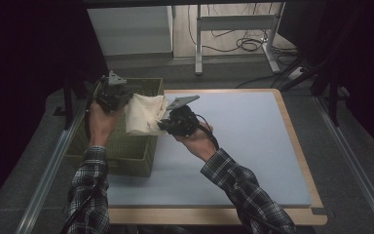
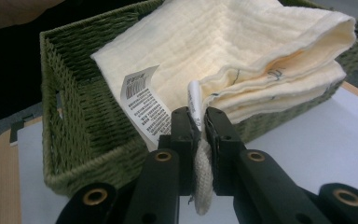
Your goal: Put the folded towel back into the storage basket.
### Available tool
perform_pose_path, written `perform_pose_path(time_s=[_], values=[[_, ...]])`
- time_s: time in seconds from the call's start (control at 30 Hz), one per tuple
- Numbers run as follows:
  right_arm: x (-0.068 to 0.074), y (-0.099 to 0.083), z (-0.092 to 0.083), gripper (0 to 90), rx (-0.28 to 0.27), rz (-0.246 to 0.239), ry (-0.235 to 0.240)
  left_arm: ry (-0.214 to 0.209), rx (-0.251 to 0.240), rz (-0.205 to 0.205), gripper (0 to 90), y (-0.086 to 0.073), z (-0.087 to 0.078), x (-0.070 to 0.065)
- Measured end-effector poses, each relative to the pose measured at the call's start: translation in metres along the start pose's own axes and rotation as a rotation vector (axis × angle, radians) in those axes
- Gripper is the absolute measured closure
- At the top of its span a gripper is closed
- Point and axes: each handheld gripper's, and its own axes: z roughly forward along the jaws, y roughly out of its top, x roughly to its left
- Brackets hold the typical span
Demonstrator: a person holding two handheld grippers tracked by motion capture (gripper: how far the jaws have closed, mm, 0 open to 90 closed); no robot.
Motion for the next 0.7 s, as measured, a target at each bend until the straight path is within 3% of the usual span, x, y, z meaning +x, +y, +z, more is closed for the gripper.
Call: perform_pose_path(time_s=[0.7], values=[[0.044, 0.022, 0.068, 82.2, 0.065, -0.058, 0.034, 0.045, 0.048, -0.060, 83.9, -0.046, -0.007, 0.043]])
